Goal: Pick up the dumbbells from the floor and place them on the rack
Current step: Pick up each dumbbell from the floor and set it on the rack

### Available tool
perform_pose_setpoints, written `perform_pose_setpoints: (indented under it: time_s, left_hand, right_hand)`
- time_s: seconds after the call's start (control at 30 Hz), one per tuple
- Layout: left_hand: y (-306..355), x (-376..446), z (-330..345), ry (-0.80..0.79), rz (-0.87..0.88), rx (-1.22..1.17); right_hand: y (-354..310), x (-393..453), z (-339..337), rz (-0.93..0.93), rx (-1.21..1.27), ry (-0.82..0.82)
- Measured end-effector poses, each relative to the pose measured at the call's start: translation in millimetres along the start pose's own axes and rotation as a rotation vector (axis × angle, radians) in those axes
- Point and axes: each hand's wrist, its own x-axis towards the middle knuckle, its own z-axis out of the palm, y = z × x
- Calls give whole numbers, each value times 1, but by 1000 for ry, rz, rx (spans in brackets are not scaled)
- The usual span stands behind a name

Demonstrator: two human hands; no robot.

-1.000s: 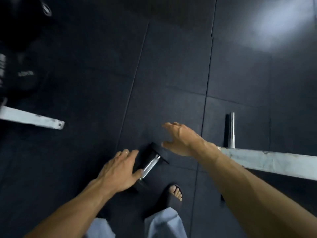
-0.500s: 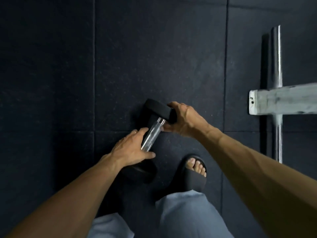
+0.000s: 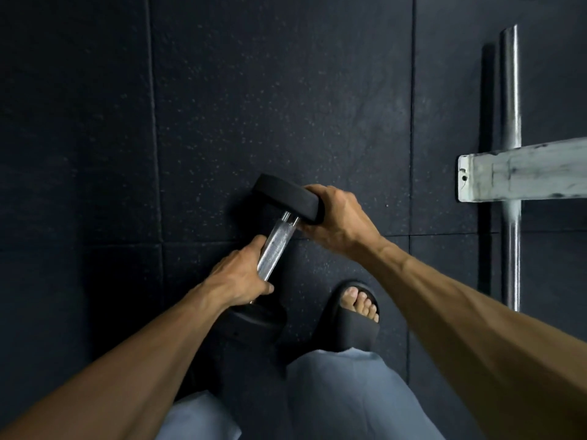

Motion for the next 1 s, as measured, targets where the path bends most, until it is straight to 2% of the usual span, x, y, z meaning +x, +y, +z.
perform_pose_setpoints:
  time_s: [0.2,0.4,0.63,0.77,0.87,1.0]
  left_hand:
    - [29,-60,-40,53,-27,-60]
    - [79,-167,-116,142,-27,-183]
    - [138,-338,-226,333,-48,-338]
    - [156,-428,-287,512,-28,-449]
    - [158,-485,-327,640,-17,-563]
    - [140,-536,-386,774,-11,-623]
  right_hand:
    - [-52,-11,-58,-84,0,-27]
    - [-159,-34,-163,-216,-55,-102]
    - [-341,-75,-305,-446,-190,-203]
    - [-460,-103,-371,-639,-292,-210]
    - [-547,-122,-402,-794,-382,-197]
    - [-648,-131,-421,-901,-454,-208]
